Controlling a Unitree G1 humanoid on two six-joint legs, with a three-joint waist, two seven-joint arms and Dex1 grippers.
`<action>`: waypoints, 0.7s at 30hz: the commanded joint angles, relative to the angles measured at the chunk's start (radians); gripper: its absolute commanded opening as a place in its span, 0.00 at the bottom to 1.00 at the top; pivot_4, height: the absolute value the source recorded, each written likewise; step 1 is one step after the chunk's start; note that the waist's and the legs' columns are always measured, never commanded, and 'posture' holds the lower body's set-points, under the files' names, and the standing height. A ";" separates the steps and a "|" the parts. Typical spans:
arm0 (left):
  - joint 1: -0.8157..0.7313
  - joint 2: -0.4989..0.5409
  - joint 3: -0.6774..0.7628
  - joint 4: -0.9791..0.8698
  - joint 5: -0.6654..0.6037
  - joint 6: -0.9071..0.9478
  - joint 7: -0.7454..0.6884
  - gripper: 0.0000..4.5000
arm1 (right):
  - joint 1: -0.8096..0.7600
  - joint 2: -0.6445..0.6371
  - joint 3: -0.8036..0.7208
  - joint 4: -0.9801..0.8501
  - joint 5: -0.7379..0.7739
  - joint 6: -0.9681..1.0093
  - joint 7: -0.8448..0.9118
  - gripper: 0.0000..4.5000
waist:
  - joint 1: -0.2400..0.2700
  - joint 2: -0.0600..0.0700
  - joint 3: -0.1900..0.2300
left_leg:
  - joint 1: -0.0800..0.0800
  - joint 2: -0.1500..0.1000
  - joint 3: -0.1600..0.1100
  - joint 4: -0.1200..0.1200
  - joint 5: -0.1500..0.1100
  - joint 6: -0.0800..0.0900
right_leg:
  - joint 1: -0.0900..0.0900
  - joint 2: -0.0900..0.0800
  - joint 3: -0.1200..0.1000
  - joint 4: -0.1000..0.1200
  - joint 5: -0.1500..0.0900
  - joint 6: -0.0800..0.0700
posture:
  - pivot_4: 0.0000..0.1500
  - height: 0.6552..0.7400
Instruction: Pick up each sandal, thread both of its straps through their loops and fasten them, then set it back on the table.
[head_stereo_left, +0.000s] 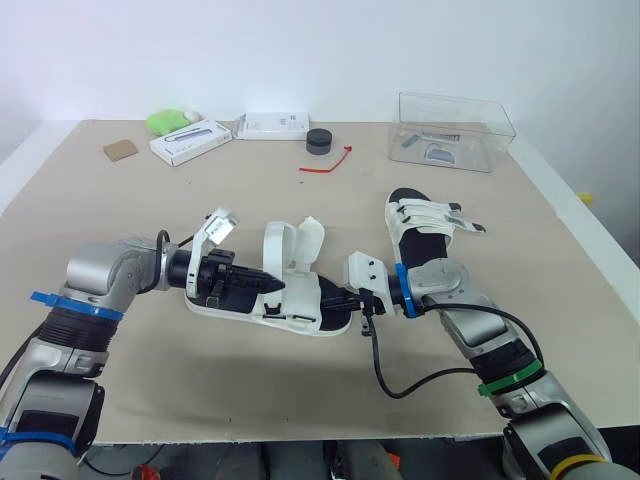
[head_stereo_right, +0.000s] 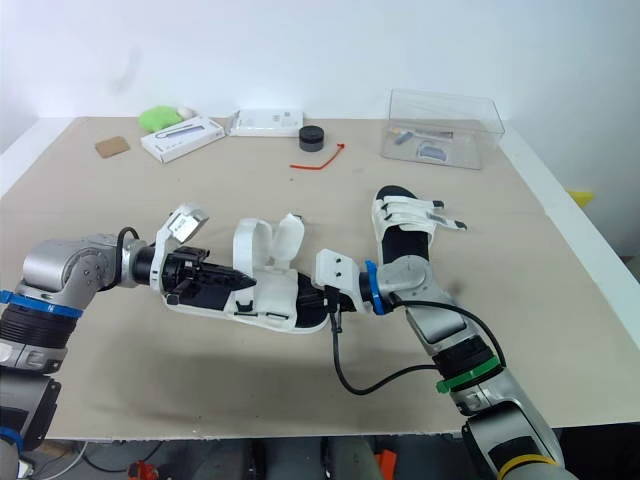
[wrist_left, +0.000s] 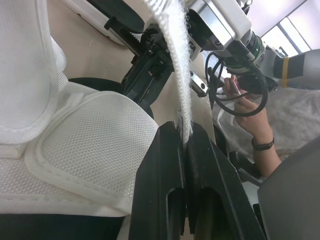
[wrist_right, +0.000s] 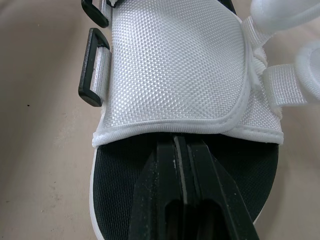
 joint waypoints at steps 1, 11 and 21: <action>-0.010 -0.006 -0.001 -0.026 -0.005 0.010 -0.016 0.01 | 0.008 -0.011 -0.015 -0.027 0.003 0.004 -0.006 0.00 | 0.000 0.000 0.000 | 0.000 0.000 0.000 0.000 0.000 0.000 | 0.000 0.000 0.000 0.000 0.000 0.000 | 1.00 1.00; -0.046 0.008 0.021 -0.019 -0.038 0.066 -0.043 0.01 | 0.012 -0.014 -0.013 -0.030 0.003 0.006 -0.009 0.00 | 0.000 0.000 0.000 | 0.000 0.000 0.000 0.000 0.000 0.000 | 0.000 0.000 0.000 0.000 -0.002 0.004 | 1.00 1.00; -0.004 0.021 -0.026 -0.016 0.024 0.008 -0.068 0.01 | 0.017 -0.019 -0.010 -0.036 0.003 0.008 -0.007 0.00 | 0.000 0.000 0.000 | 0.000 0.000 0.000 0.000 0.000 0.000 | 0.000 0.000 0.000 0.000 -0.003 0.004 | 1.00 1.00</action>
